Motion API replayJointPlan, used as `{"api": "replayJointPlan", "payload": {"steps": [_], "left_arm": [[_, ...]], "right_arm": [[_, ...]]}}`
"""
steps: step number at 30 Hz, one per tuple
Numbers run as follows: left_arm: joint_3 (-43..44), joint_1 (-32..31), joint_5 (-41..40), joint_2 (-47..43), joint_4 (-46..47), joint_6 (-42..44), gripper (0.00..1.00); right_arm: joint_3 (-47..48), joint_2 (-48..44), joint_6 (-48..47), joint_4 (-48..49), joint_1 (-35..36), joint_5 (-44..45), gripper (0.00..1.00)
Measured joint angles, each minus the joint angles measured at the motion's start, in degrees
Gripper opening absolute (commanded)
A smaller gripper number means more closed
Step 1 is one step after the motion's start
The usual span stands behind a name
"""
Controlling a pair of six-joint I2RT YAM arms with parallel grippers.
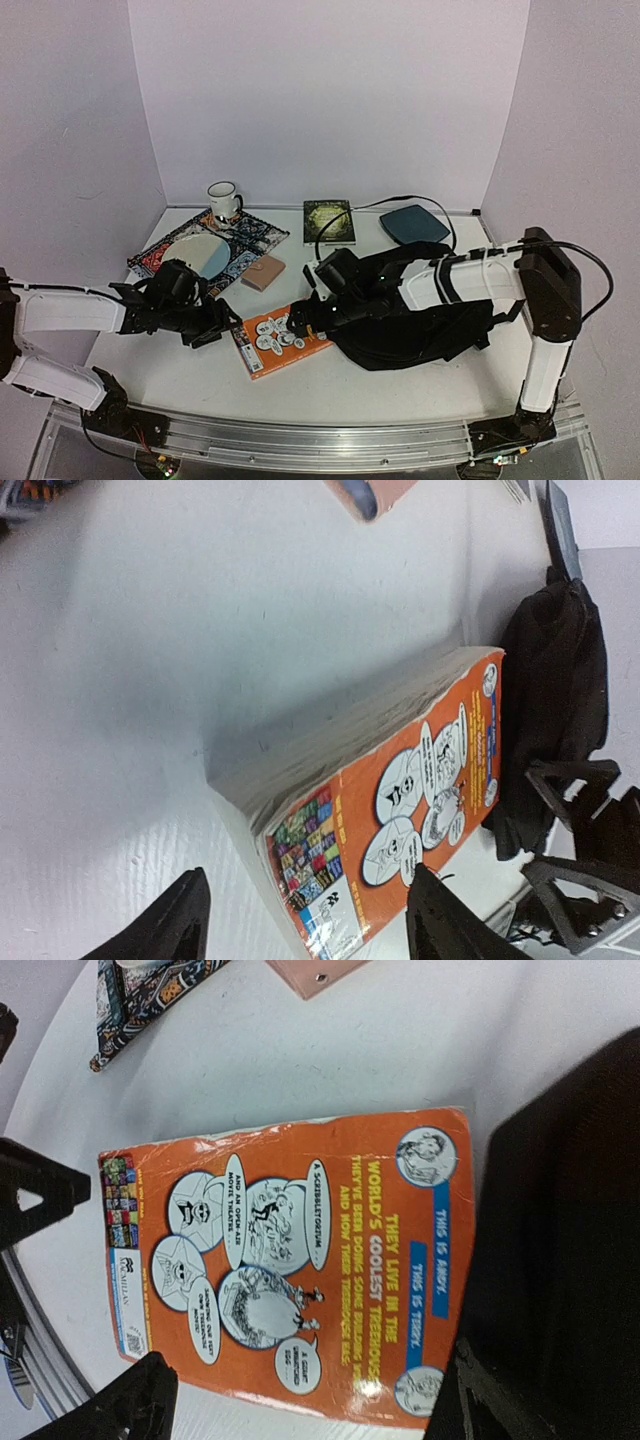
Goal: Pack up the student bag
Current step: Adjust the book at the center of the board.
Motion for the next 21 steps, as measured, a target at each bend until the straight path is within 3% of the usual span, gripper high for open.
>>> {"api": "replayJointPlan", "payload": {"steps": [5, 11, 15, 21], "left_arm": [[10.09, 0.13, -4.71, 4.21, -6.01, 8.89, 0.75], [18.42, 0.18, -4.4, 16.56, -7.64, 17.28, 0.75], [19.9, 0.2, -2.24, 22.19, -9.27, 20.23, 0.75], [19.77, 0.24, 3.58, 22.89, -10.26, 21.32, 0.73]], "right_arm": [[-4.32, -4.96, 4.7, 0.03, 0.49, 1.35, 0.98], [-6.54, -4.81, 10.66, -0.16, 3.08, 2.08, 0.98], [-6.78, -3.71, 14.23, 0.72, 4.28, 2.17, 0.98], [-4.74, 1.61, 16.02, 1.75, 4.85, 1.76, 0.98]]}}
